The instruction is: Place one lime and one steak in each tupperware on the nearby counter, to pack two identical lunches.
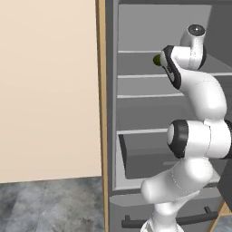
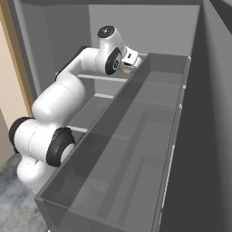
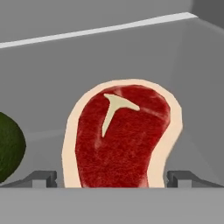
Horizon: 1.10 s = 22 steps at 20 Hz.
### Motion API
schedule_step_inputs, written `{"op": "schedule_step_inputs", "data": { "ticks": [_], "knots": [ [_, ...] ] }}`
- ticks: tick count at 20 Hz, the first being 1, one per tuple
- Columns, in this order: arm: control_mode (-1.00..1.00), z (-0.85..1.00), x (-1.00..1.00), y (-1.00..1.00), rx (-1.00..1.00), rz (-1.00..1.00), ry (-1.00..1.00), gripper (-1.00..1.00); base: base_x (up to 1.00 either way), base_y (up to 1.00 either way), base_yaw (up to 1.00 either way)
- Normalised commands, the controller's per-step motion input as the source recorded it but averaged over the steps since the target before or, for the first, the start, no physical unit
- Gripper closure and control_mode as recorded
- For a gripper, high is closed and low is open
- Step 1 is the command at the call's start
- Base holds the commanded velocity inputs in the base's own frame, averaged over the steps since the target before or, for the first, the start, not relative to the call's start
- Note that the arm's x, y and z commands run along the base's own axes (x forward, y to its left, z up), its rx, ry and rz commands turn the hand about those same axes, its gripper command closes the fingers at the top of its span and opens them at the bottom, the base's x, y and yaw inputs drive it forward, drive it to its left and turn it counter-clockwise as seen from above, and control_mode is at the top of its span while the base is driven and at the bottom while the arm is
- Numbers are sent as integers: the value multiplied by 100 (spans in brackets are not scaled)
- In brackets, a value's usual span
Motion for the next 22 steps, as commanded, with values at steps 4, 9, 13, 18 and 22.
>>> {"op": "schedule_step_inputs", "data": {
  "ticks": [4, 9, 13, 18, 22],
  "knots": [
    [-100, -5, 13, 0, 0, 0, 0, 100, 0, 0, 0],
    [-100, -3, 5, 0, 0, 0, 0, 100, 0, 0, 0],
    [-100, 0, -36, 0, 0, 0, 0, 100, 0, 0, 0],
    [-100, 0, -100, 15, 0, 0, -9, 100, 0, 0, 0],
    [-100, 0, -100, 33, 0, 0, -12, 100, 0, 0, 0]
  ]
}}
